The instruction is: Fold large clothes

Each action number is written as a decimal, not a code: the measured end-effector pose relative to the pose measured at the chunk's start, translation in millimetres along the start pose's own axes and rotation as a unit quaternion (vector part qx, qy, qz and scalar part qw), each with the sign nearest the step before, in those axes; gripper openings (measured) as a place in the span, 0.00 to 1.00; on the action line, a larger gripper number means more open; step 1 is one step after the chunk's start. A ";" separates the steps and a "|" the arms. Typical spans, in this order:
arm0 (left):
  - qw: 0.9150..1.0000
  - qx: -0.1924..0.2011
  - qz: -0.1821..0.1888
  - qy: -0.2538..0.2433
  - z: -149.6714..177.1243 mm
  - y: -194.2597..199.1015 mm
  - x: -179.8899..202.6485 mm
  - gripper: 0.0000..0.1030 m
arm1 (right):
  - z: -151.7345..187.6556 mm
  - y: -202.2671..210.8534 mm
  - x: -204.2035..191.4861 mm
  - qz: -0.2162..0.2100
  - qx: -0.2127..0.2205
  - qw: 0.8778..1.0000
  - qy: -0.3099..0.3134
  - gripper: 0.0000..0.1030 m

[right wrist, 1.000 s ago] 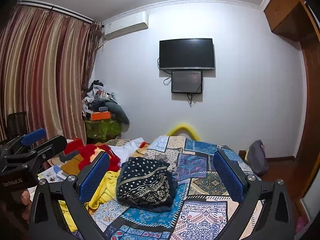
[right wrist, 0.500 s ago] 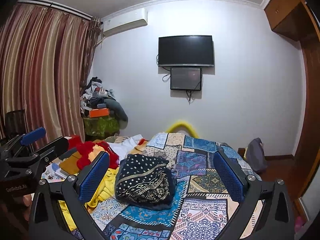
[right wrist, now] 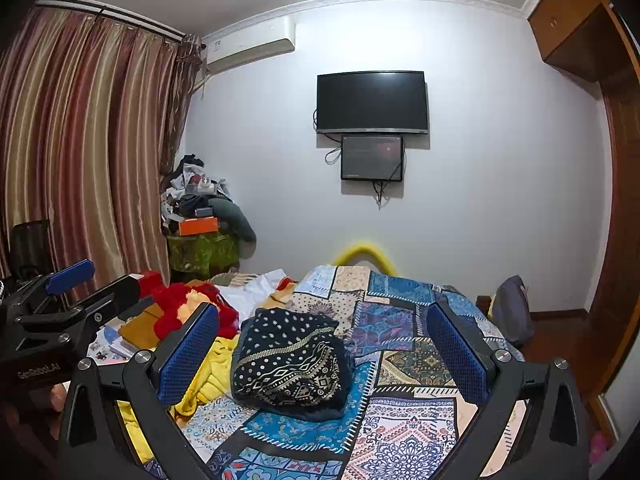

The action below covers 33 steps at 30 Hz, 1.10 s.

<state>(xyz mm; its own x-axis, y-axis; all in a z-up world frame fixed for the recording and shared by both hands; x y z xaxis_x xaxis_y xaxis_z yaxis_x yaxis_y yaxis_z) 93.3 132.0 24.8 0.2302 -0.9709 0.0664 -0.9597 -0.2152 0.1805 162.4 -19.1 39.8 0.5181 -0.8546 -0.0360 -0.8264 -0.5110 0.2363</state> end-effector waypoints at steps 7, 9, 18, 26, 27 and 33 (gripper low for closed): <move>1.000 -0.003 0.006 0.000 0.4 -1.4 -1.1 0.99 | 0.4 -0.4 1.0 -0.003 0.000 1.000 -0.006 1.00; 1.000 -0.004 0.010 0.001 0.3 -1.6 -1.5 0.99 | 0.9 -0.2 1.2 -0.003 0.000 1.000 -0.007 1.00; 1.000 -0.005 0.018 0.000 -0.1 -2.4 0.0 0.99 | -2.4 1.7 3.4 0.000 0.003 1.000 -0.021 1.00; 1.000 -0.010 0.024 -0.006 1.6 -3.6 2.2 0.99 | -3.9 3.2 1.8 0.003 0.008 1.000 -0.028 1.00; 1.000 -0.010 0.024 -0.007 1.9 -3.4 2.2 0.99 | -4.2 3.2 1.6 0.003 0.009 1.000 -0.028 1.00; 1.000 -0.008 0.026 -0.014 2.2 -3.0 2.2 0.99 | -3.6 2.4 0.8 0.003 0.006 1.000 -0.029 1.00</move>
<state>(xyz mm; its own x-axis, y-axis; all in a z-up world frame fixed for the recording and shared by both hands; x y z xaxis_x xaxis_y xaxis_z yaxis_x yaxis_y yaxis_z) 96.4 130.3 22.3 0.1751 -0.9834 0.0478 -0.9674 -0.1628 0.1939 161.6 -20.7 43.9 0.4991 -0.8617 -0.0914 -0.8328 -0.5061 0.2243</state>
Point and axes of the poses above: each gripper's, at about its wrist camera, not at the fingertips, and y roughly against the way its jaws point, x to its right, z to its underside, the point moved 1 cm from there along -y, roughly the way its jaws point
